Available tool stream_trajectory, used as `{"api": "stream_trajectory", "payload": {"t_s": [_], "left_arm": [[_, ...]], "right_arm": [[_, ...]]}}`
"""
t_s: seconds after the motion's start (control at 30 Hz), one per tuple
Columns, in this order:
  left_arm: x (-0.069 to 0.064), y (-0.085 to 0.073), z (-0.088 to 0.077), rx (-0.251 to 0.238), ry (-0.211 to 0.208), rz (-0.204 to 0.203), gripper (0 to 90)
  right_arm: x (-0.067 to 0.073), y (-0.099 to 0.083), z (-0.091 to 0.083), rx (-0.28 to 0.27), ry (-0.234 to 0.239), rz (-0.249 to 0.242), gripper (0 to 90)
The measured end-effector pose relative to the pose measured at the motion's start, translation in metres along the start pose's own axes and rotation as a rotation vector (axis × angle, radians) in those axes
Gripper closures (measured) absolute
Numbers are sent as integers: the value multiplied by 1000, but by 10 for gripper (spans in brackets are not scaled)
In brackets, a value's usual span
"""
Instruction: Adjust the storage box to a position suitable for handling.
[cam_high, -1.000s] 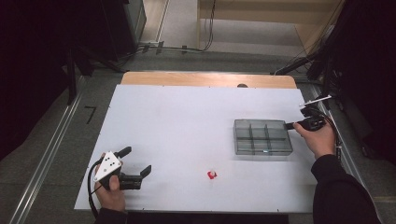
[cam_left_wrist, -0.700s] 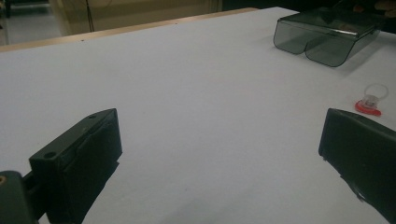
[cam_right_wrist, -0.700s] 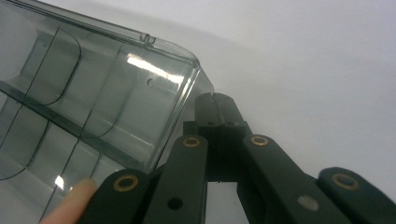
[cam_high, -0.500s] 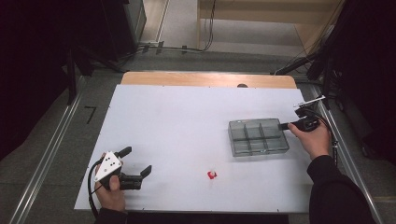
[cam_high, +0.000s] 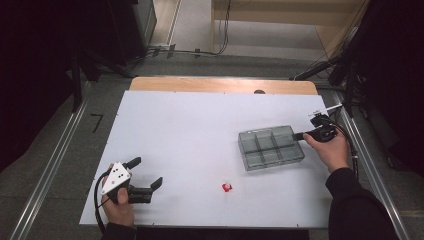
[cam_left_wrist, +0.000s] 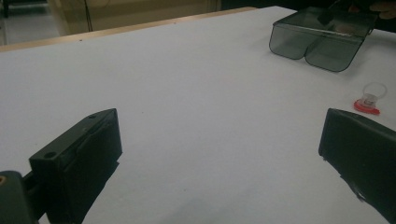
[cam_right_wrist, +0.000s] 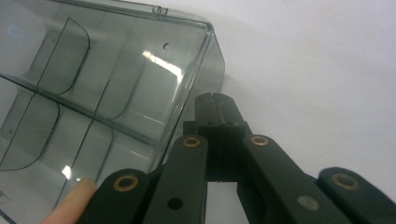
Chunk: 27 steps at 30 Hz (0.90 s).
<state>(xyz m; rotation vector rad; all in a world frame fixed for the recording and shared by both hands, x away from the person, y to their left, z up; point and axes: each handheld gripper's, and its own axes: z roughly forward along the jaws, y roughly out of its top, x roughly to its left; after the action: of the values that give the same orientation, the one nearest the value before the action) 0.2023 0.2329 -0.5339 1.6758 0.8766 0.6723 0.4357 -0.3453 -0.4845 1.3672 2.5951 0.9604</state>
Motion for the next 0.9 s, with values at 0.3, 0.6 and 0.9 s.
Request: {"api": "stream_trajectory", "payload": {"t_s": [0.3,0.6,0.9], "left_arm": [[0,0,0,-2,-1,0,0],[0,0,0,-1,-2,0,0],[0,0,0,-1,-2,1,0]], "right_arm": [[11,1,3,3,20,-35,886],[22,-3,8,0,51,-60,886],[30,-10,10,6,45,-76,886]]}}
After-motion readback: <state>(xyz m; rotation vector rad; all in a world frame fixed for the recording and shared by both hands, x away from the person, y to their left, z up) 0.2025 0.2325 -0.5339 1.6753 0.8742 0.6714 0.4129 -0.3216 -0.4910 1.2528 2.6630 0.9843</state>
